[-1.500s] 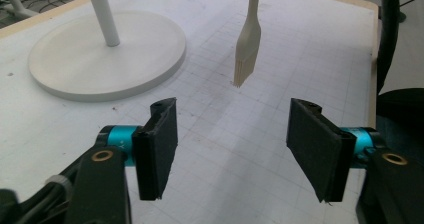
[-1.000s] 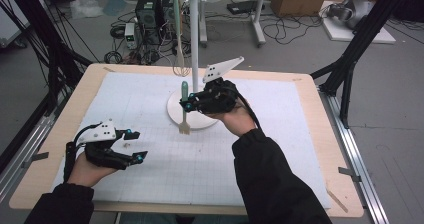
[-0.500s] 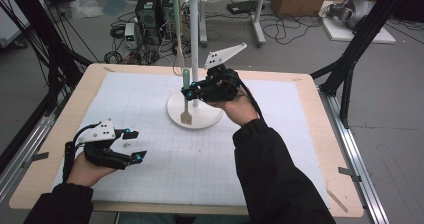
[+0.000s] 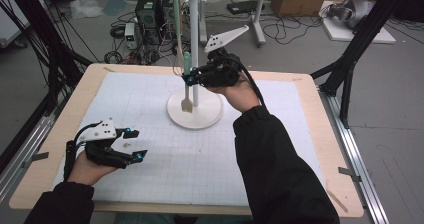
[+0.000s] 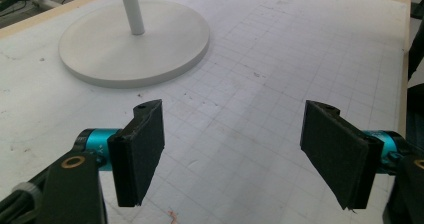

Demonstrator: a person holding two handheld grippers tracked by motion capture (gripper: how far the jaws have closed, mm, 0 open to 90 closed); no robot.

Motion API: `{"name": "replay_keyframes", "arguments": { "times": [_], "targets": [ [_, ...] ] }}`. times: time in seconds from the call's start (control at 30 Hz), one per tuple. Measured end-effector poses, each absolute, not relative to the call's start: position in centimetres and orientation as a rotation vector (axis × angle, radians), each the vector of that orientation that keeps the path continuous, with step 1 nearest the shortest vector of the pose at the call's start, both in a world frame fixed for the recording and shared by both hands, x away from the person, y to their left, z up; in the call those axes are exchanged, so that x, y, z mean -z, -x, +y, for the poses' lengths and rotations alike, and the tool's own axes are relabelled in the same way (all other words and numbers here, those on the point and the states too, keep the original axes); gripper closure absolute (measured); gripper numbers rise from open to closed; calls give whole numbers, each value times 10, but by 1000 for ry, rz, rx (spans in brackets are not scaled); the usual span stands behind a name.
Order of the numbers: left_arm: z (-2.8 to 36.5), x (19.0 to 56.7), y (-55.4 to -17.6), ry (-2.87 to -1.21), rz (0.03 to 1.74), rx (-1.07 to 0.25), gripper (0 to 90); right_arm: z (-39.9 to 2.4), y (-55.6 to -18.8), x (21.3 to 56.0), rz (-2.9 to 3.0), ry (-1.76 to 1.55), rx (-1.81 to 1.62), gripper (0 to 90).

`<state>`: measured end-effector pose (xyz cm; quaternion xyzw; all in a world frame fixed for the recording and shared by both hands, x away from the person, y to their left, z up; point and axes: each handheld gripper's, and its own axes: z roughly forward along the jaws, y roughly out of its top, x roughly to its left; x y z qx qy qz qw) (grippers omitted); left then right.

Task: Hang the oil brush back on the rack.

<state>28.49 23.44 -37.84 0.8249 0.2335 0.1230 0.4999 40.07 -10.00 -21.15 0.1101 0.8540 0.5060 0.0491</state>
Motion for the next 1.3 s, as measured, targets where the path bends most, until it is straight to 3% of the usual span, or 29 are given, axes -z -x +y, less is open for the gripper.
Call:
{"name": "replay_keyframes", "arguments": {
  "times": [1.3],
  "targets": [
    [239,377,-286,-1971,570,-302,257,-89,-442,155,2533,-400,-1526,836]
  ]
}}
